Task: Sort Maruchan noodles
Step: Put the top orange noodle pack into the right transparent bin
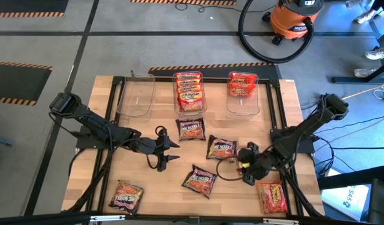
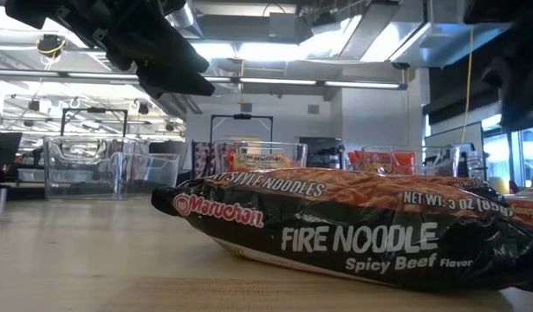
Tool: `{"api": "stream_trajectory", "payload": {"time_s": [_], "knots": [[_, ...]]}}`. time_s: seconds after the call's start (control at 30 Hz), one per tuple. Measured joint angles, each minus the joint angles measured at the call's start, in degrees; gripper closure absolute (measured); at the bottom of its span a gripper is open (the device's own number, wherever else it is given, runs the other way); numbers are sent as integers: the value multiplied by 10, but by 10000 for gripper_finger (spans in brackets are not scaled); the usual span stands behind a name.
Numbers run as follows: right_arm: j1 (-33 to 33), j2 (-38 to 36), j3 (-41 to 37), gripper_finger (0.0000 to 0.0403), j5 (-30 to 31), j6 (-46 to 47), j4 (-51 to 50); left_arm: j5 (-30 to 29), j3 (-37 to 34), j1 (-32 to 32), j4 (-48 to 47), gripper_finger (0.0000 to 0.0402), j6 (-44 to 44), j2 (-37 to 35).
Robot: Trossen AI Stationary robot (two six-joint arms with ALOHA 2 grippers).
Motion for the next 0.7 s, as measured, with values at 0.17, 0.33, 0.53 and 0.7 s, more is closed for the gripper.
{"api": "stream_trajectory", "payload": {"time_s": [0.17,0.33,0.53,0.7], "knots": [[-1,3,0,205,55,-23,19,0,0,0,1,180,0,0],[-2,5,0,205,68,-26,18,0,0,0,2,180,-2,0],[-15,5,0,160,57,7,12,3,0,0,2,180,-2,0],[-21,14,-2,98,9,46,-12,4,0,0,2,180,-3,0]]}}
